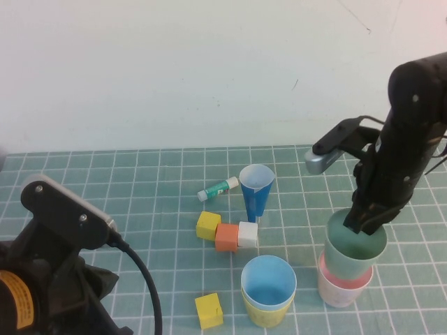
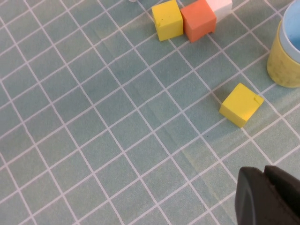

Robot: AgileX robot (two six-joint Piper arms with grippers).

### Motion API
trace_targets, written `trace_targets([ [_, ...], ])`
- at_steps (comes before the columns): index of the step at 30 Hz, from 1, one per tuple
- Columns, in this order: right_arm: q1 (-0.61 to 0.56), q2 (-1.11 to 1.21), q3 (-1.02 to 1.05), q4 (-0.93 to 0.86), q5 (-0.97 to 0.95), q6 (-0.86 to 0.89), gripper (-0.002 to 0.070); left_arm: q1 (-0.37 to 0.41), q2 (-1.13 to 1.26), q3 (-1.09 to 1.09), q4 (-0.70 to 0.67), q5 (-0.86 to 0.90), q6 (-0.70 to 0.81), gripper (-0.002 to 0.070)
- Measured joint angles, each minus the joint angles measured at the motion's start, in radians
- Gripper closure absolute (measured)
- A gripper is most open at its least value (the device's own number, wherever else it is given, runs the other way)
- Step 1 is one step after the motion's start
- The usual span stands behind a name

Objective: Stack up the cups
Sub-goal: Place the green cup on the pink cup, then pick up the pink cup

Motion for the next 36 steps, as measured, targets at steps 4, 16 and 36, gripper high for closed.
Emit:
trace_targets([
  [4,0.000,0.042,0.000,0.000,-0.030,0.002,0.0645,0.000,0.000,0.000,0.011,0.000,0.000,0.0677],
  [16,-0.018,0.139,0.000,0.003,-0.059,0.083,0.0264,0.000,0.000,0.000,0.035,-0.003,0.000,0.0677],
  [36,-0.024,0.023,0.002,0.051,-0.031,-0.013,0.0631,0.000,0.000,0.000,0.046,-0.003,-0.001,0.0677],
])
